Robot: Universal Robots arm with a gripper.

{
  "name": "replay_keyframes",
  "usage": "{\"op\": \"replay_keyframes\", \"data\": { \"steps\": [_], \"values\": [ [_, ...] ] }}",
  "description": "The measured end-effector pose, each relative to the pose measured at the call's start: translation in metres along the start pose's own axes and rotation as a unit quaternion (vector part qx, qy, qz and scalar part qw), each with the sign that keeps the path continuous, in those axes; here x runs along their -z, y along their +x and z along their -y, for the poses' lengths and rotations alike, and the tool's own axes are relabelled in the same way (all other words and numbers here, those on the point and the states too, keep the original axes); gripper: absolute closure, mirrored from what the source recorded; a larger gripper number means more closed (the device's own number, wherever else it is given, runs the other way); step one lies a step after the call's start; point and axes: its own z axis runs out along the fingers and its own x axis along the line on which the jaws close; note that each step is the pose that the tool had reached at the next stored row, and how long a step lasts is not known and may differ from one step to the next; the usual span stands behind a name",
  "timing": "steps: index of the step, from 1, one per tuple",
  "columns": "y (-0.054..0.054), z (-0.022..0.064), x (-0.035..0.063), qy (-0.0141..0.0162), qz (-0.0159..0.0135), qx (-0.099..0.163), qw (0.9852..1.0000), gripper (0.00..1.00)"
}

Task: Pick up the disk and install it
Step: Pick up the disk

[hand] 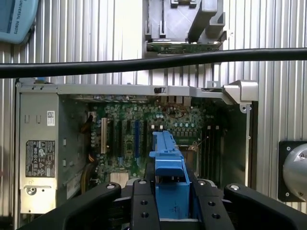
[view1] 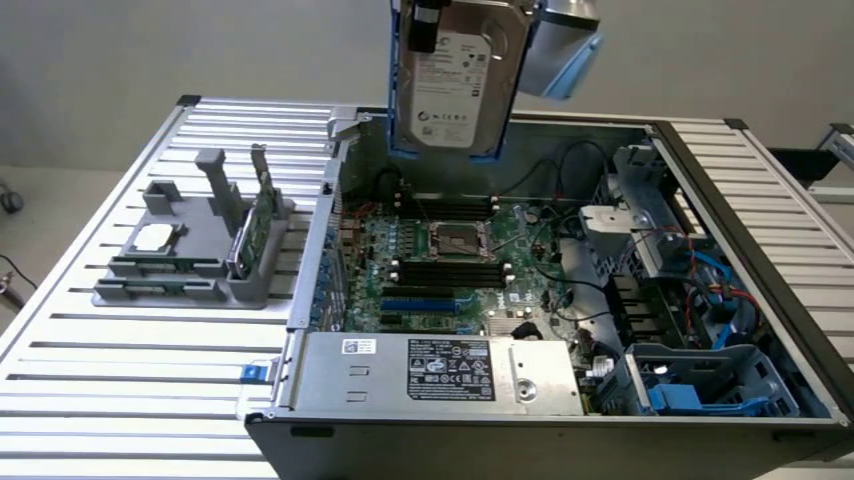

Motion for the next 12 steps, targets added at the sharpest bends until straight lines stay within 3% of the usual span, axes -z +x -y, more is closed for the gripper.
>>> {"op": "replay_keyframes", "data": {
  "steps": [12],
  "values": [
    [0.031,0.0334,0.0035,0.0002,0.0011,0.000,1.0000,0.67]
  ]
}}
